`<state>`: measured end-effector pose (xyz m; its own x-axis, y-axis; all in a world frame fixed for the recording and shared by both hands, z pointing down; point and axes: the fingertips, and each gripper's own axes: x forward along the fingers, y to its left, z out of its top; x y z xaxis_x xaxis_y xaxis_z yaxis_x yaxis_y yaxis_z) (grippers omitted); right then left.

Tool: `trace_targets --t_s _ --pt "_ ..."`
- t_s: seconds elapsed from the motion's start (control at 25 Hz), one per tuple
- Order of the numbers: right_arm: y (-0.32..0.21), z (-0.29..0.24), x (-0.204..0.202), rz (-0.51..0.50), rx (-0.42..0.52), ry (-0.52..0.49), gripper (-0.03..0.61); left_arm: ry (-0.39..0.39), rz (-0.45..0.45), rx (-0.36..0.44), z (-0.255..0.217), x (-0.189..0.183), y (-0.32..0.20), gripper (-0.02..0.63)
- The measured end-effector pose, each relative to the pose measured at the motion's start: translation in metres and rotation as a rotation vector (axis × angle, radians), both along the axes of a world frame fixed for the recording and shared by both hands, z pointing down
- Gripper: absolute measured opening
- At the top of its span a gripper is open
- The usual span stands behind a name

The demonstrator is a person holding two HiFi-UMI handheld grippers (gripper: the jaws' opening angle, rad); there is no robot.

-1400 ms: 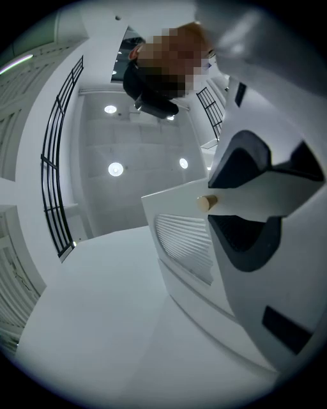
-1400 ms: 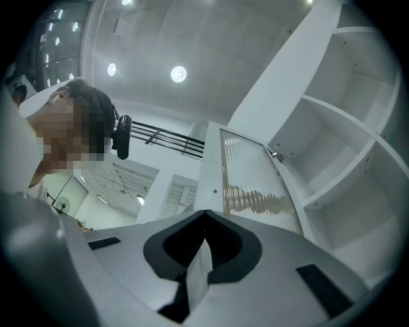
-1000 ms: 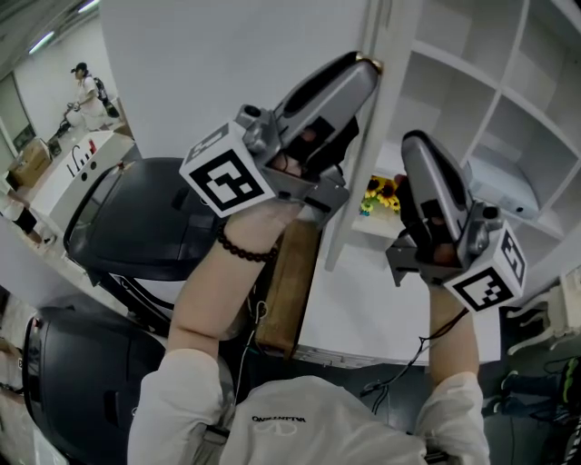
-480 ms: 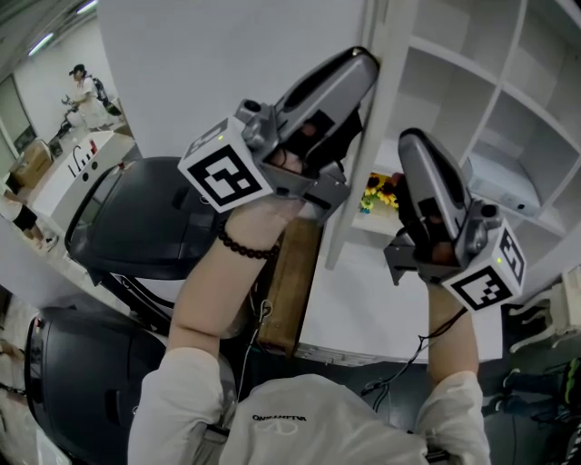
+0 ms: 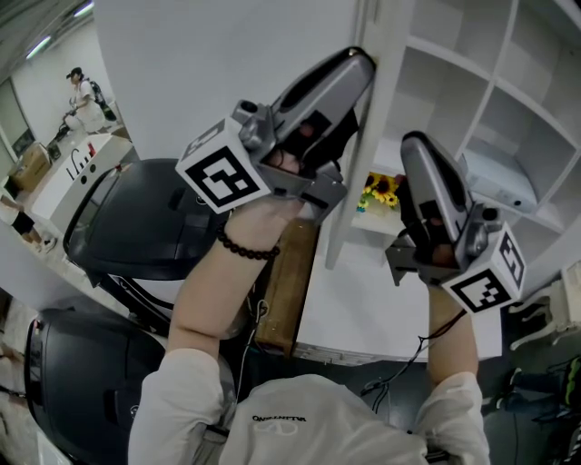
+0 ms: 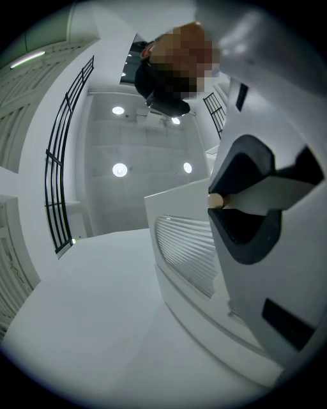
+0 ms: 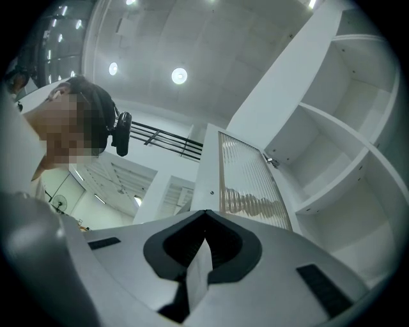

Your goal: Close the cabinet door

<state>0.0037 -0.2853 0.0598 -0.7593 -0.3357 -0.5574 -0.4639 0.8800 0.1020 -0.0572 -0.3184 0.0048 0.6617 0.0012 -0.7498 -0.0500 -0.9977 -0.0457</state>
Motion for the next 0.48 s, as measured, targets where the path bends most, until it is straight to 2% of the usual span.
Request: trace_targets --t_s 0.28,0.48 --pt "-0.002 0.004 0.004 0.048 0.006 0.0 0.009 -0.013 -0.072 0.042 0.001 0.001 -0.001 0.071" --pt "0.004 0.003 0.044 0.087 0.0 -0.025 0.009 -0.045 -0.134 0.08 -0.001 0.038 0.006 0.071"
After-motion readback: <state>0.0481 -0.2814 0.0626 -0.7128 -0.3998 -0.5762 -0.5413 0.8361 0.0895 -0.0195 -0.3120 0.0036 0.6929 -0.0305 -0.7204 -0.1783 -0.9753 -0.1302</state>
